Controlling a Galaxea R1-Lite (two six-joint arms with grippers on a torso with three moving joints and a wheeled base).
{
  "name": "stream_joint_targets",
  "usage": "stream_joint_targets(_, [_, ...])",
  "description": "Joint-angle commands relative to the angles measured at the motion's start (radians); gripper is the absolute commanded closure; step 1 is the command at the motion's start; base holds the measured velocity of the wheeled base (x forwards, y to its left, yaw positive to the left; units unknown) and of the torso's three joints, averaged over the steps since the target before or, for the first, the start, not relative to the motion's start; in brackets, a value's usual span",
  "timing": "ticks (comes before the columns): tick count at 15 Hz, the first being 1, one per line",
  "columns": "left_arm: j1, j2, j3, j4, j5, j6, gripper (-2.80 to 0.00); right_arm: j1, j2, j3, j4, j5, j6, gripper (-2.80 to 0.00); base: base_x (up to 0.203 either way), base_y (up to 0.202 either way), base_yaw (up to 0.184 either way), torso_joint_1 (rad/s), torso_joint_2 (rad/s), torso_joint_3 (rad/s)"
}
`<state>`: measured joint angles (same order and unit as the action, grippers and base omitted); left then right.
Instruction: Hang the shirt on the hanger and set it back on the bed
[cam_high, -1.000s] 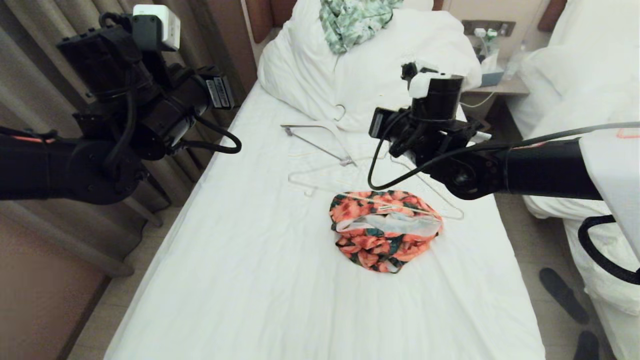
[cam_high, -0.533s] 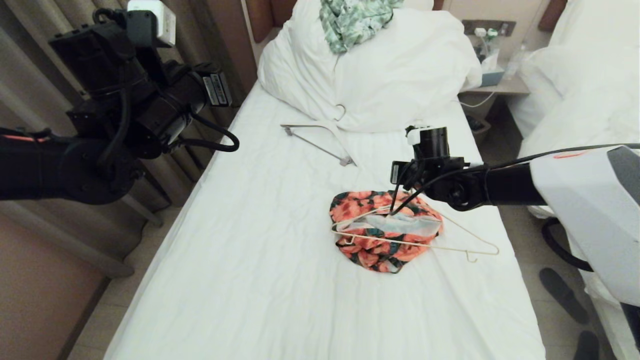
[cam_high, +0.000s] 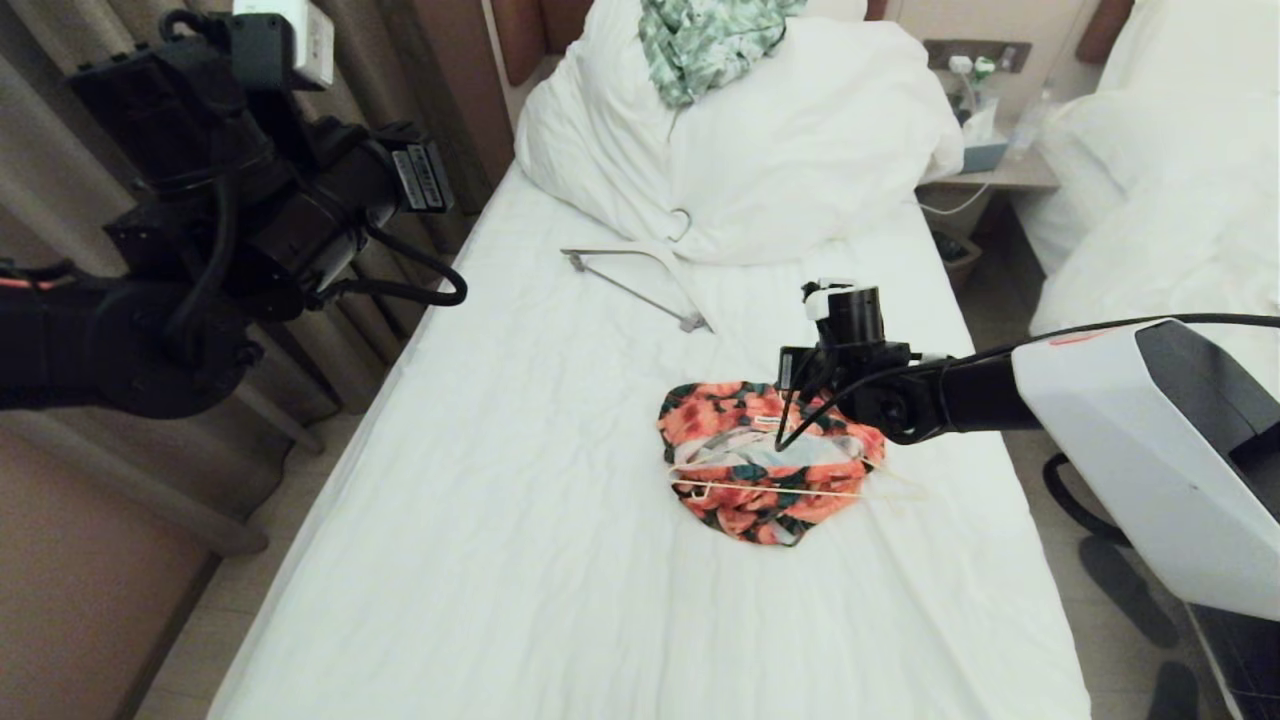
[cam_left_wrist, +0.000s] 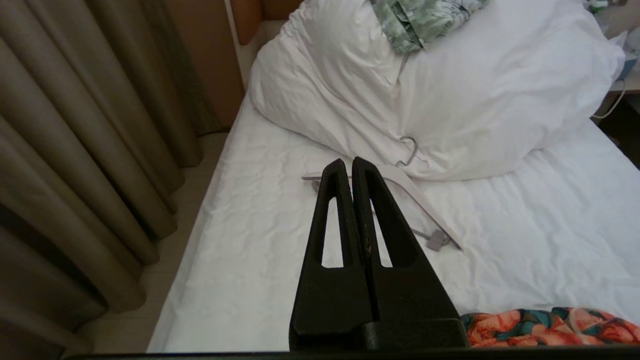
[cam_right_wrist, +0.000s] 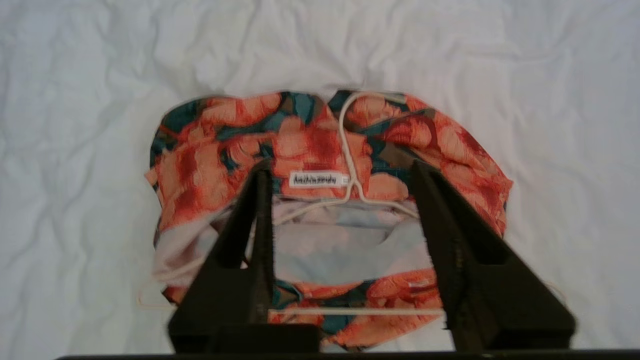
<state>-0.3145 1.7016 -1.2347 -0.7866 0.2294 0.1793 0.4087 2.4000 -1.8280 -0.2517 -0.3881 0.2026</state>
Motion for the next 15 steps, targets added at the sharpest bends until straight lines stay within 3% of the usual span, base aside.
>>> stream_joint_targets(1, [0.009, -0.064, 0.026, -0.002, -0.001, 0.005, 0.00, 0.002, -0.053, 0.057, 0.002, -0.003, -0.005, -2.80, 0.000, 0.000, 0.000, 0.000, 0.00, 0.000])
stream_joint_targets(3, [0.009, -0.117, 0.030, 0.013, -0.026, 0.006, 0.00, 0.002, -0.120, 0.165, 0.010, -0.011, -0.014, -2.80, 0.000, 0.000, 0.000, 0.000, 0.00, 0.000])
stream_joint_targets(4, [0.003, -0.153, 0.052, 0.030, -0.031, 0.007, 0.00, -0.001, -0.154, 0.226, 0.008, -0.021, -0.015, 0.00, 0.000, 0.000, 0.000, 0.000, 0.00, 0.000])
stream_joint_targets(12, [-0.010, -0.620, 0.426, 0.189, -0.026, -0.029, 0.00, -0.048, -0.745, 0.758, 0.004, -0.039, -0.015, 0.00, 0.000, 0.000, 0.000, 0.000, 0.00, 0.000])
stream_joint_targets(15, [0.097, -0.835, 0.534, 0.252, -0.020, -0.074, 0.00, -0.050, -1.017, 0.879, 0.012, -0.042, -0.017, 0.00, 0.000, 0.000, 0.000, 0.000, 0.00, 0.000])
